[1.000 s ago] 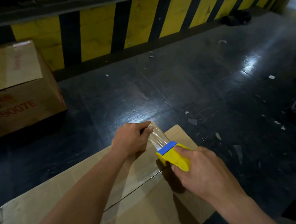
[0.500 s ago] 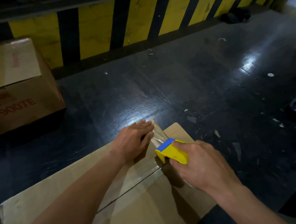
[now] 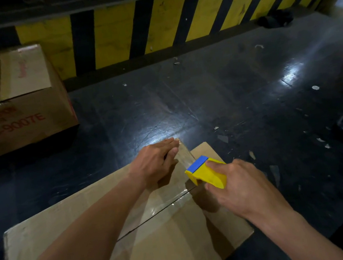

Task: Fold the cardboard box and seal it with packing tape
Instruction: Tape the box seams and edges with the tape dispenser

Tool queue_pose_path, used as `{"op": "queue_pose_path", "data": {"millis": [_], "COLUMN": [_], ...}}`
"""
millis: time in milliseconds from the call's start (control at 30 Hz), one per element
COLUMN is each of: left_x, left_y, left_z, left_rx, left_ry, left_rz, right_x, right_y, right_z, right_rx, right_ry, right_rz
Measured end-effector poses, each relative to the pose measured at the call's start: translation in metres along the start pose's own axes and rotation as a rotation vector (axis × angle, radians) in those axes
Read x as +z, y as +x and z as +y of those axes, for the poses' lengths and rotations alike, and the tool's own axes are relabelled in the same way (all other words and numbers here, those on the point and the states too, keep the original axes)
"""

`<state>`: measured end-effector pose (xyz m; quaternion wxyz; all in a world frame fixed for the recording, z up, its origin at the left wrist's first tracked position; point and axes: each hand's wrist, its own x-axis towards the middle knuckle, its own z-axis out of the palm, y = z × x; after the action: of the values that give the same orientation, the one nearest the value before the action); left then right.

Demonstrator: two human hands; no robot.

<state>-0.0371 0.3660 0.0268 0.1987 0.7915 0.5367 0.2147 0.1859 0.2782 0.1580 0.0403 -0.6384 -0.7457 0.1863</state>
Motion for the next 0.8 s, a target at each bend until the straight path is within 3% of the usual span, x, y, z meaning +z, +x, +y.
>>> {"op": "queue_pose_path", "data": {"millis": [233, 567, 800], "left_x": [0.001, 0.0, 0.004], "left_y": [-0.004, -0.003, 0.003], "left_z": [0.001, 0.0, 0.002], "left_rx": [0.214, 0.153, 0.254], "left_ry": [0.144, 0.143, 0.23], "left_rz": [0.034, -0.048, -0.129], "right_x": [0.013, 0.009, 0.012], "right_y": [0.009, 0.003, 0.009], "right_z": [0.0, 0.005, -0.001], "right_rx": [0.016, 0.01, 0.011], "right_ry": [-0.017, 0.061, -0.068], "right_rz": [-0.024, -0.013, -0.031]}}
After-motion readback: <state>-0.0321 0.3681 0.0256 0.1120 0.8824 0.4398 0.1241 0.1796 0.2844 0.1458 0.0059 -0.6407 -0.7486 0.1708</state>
